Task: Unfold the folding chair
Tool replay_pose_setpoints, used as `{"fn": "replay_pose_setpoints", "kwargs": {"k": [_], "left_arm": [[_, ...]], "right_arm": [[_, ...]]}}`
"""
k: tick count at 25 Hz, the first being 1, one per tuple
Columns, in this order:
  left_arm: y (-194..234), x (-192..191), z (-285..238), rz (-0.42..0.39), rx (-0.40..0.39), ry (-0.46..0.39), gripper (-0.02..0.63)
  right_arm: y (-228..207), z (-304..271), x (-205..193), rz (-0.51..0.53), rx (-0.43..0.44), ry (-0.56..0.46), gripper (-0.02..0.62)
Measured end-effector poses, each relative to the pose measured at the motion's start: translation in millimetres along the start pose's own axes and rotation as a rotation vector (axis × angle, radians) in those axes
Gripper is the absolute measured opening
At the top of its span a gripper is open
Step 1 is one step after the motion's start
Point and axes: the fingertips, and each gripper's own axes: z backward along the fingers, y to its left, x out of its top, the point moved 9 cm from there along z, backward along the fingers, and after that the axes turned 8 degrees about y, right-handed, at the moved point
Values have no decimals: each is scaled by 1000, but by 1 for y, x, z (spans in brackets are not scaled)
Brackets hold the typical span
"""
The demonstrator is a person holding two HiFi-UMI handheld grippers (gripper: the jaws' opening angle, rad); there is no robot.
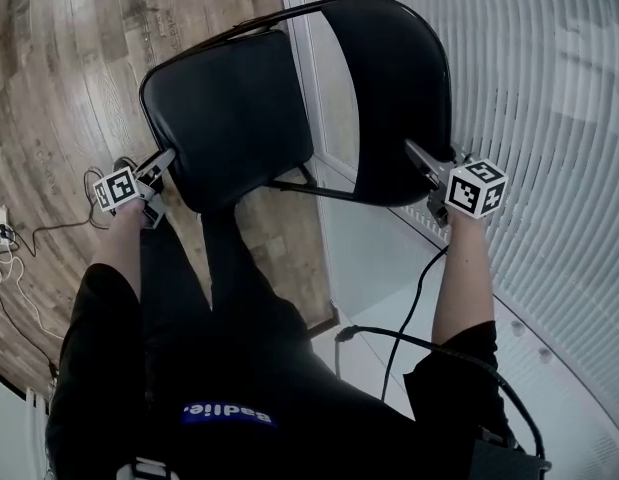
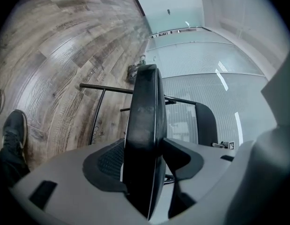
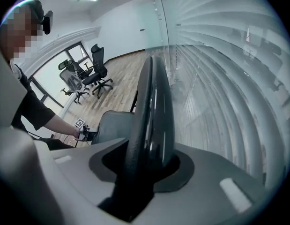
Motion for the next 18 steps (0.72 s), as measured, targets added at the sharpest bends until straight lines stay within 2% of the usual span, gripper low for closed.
{"fn": "replay_pose_setpoints", "kwargs": {"k": [5,7,10,16,18], "left_arm": [[32,-5,12,36,132,-73,230],[41,-11,13,35,137,-101,230],[44,3,18,48,136,-126,230],[50,5,23,42,107,-102,229],[50,9,23,33,122,-86,229]], "right_arm": [[5,-26,-13,0,47,-11,136],[12,-28,-21,22,61,-23,118],[25,-29,-4,24,56,-21,112],[32,-29,-2,21,35,-21,115],[30,-32,-2,22,28,-25,117]]}}
